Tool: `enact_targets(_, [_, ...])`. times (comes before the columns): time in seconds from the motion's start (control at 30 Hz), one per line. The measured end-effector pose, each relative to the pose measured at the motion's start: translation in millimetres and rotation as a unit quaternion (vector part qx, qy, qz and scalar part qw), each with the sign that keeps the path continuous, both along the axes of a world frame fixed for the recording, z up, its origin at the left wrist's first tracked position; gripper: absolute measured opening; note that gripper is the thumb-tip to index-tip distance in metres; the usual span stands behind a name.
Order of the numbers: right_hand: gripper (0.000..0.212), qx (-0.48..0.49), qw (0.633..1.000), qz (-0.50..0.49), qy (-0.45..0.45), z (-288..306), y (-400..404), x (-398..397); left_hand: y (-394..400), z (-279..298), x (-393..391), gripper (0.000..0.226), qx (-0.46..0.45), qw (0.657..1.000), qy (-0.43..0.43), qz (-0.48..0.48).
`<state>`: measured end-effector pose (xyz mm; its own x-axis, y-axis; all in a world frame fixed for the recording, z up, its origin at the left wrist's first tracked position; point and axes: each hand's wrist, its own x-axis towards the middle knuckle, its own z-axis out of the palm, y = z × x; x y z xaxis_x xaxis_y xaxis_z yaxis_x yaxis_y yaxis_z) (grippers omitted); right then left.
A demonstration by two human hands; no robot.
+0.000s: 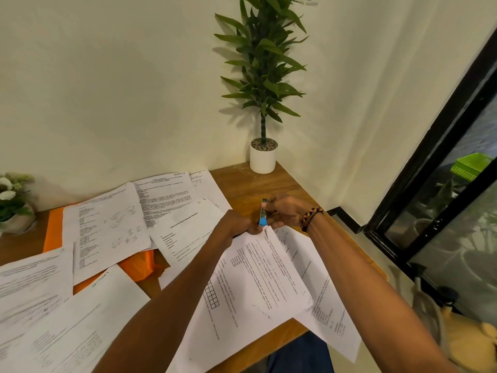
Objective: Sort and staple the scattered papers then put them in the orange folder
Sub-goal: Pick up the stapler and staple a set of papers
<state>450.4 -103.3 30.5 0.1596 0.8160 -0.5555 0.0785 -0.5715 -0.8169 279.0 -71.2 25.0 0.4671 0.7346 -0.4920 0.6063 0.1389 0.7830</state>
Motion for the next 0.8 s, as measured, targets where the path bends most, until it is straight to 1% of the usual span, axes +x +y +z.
enact_targets(0.1, [0.013,-0.009,1.000,-0.003,-0.005,0.5,2.2,-1.0,4.1,-3.3,-1.1,0.023,-0.028,0.999,-0.011,0.014])
enact_targets(0.17, [0.015,-0.009,1.000,-0.003,0.004,0.2,2.3,-0.8,7.2,-6.1,-2.1,0.024,-0.048,0.999,-0.003,0.015])
enact_targets(0.3, [0.017,-0.016,1.000,-0.006,0.025,0.4,0.8,-0.2,9.1,-8.4,-4.9,0.035,-0.064,0.998,-0.001,0.013])
enact_targets(0.4, [0.019,-0.021,1.000,-0.005,0.022,-0.6,1.4,0.7,10.4,-11.3,-5.8,0.034,-0.051,0.999,0.001,0.009])
enact_targets(0.57, [0.013,-0.016,0.999,0.029,-0.013,0.2,0.1,0.0,10.0,-15.6,-5.7,0.032,-0.032,0.999,-0.001,-0.009])
enact_targets(0.7, [0.013,-0.014,0.999,0.030,-0.023,2.9,-3.9,0.2,10.9,-18.3,-8.6,0.030,-0.012,0.998,-0.044,-0.042])
enact_targets(0.8, [0.012,-0.024,0.999,0.018,-0.028,-0.9,-2.7,2.0,12.8,-19.8,-7.7,0.025,-0.006,0.997,-0.054,-0.062])
